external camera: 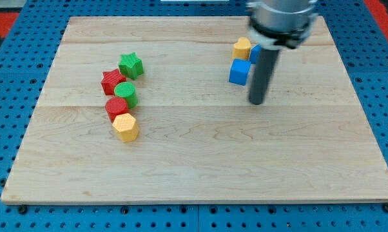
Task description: Push the yellow hexagon to the bottom right
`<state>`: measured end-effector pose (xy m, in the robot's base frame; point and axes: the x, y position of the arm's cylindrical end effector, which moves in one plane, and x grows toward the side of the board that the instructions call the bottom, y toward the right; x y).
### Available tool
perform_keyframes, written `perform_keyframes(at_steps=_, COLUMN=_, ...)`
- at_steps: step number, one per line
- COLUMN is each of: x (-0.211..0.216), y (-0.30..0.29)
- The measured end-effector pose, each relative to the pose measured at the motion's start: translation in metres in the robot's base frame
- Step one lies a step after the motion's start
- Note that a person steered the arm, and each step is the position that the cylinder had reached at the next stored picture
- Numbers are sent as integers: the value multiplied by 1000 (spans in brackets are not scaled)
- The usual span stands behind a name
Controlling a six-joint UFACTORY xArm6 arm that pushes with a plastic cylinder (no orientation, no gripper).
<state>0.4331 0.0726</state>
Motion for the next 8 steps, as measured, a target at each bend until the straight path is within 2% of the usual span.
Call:
perform_keyframes(at_steps=1, x=-60, y=-20)
perform_keyframes(at_steps=2, x=-71, y=0)
perform_keyframes(at_steps=3, x=40, y=-18)
perform_keyframes(at_steps=4, x=171, y=-63)
perform_keyframes(at_steps=5, x=163, y=-220)
perform_keyframes(at_steps=6, x=103, y=-254)
perform_keyframes(at_steps=7, x=85, y=-189)
perform_keyframes(at_steps=8, x=49, y=-108)
